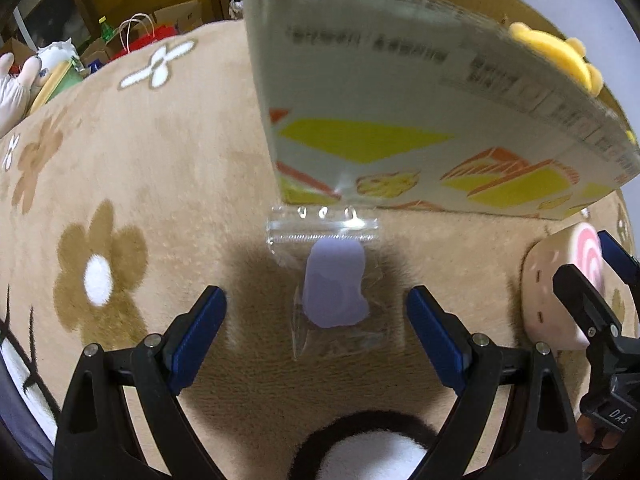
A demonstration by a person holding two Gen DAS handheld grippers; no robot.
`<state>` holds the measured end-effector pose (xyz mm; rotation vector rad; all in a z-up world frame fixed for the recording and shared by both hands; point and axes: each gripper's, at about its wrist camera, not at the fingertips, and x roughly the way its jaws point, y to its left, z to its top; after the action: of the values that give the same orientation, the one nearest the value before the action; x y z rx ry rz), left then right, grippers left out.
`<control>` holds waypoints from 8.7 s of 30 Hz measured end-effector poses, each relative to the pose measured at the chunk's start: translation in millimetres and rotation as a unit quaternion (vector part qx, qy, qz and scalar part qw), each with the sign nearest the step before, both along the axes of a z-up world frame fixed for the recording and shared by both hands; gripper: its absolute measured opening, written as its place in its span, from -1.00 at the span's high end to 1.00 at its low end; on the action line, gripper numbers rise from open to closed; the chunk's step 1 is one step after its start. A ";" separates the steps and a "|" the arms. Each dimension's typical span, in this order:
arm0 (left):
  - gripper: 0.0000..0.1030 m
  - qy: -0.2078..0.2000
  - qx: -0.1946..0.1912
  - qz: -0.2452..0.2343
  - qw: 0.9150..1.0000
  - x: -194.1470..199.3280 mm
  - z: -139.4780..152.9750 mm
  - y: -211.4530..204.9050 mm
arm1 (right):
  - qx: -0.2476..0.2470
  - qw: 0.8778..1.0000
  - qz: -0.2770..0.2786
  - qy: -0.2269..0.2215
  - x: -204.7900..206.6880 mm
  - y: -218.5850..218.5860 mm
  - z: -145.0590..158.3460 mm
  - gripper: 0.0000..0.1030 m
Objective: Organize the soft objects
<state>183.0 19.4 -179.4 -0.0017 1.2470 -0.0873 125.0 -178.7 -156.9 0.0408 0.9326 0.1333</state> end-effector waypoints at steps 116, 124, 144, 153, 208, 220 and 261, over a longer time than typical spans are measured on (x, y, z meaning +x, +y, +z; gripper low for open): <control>0.13 -0.339 0.069 -0.074 0.935 -1.9 185.0 -44.5 | 0.023 0.973 0.018 -0.229 33.9 1.0 119.1 0.27; 0.13 -0.281 0.068 -0.083 0.954 19.8 141.5 -49.4 | 0.045 0.980 0.008 -0.192 53.6 -12.4 89.2 0.19; -0.23 -0.259 0.053 -0.069 0.962 18.0 120.9 -50.5 | 0.058 0.985 0.001 -0.160 53.5 -19.4 73.2 -0.08; -0.50 -0.257 0.045 -0.045 0.964 7.4 120.9 -41.7 | 0.042 0.982 -0.009 -0.183 39.8 -19.5 83.0 -0.25; -0.95 -0.364 0.041 0.002 0.930 -201.8 225.2 -6.6 | 0.012 0.953 -0.057 -0.296 -160.8 -69.7 193.7 -1.00; -0.95 -0.350 0.046 0.008 0.936 -193.3 212.3 -5.3 | 0.004 0.948 -0.052 -0.314 -165.8 -64.4 180.7 -1.00; -0.95 -0.339 0.039 0.011 0.940 -183.4 199.2 -1.6 | 0.006 0.956 -0.066 -0.288 -146.8 -64.5 155.0 -1.00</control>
<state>-0.4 17.7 19.9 0.0764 0.5585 -0.0139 -21.7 -243.2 -1.9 0.0710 0.3445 0.0228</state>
